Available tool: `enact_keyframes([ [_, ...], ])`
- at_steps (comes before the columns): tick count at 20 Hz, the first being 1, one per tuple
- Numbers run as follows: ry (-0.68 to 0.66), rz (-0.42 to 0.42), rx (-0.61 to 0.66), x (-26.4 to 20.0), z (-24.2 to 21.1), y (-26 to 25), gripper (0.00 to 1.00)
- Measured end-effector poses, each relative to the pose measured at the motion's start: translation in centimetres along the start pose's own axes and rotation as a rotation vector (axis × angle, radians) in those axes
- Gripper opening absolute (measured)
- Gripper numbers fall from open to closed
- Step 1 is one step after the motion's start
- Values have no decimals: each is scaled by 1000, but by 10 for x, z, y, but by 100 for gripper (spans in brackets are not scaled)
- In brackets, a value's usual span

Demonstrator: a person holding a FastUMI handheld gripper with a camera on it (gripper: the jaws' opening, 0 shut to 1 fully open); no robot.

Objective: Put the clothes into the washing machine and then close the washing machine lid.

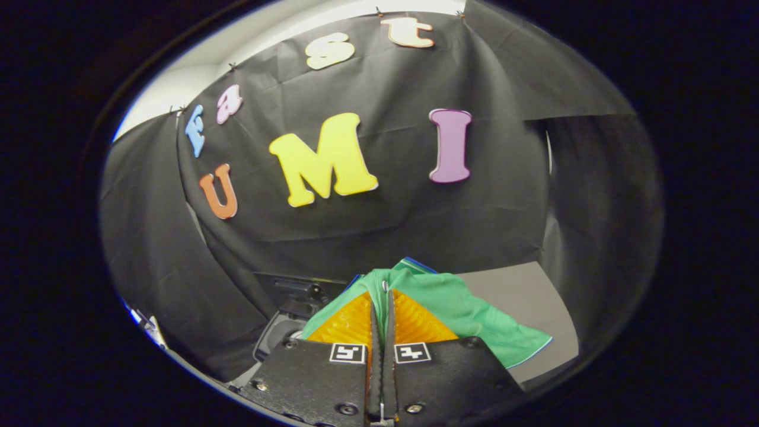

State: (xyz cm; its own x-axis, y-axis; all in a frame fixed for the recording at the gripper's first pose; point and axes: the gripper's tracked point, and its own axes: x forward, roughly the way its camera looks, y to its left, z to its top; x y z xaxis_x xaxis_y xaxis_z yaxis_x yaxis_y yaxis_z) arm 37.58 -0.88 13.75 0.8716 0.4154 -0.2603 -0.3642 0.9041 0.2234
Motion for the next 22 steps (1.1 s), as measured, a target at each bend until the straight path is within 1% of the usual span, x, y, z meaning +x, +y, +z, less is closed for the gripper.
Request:
enact_keyframes([
  [3, -12, 72, -10, 5, 8, 38, 5],
  [6, 8, 150, -30, 16, 7, 77, 5],
  [13, 77, 299, -92, 48, -16, 168, 5],
  [18, 145, 370, -99, 76, -43, 218, 5],
  [22, 198, 393, -96, 99, -71, 246, 5],
])
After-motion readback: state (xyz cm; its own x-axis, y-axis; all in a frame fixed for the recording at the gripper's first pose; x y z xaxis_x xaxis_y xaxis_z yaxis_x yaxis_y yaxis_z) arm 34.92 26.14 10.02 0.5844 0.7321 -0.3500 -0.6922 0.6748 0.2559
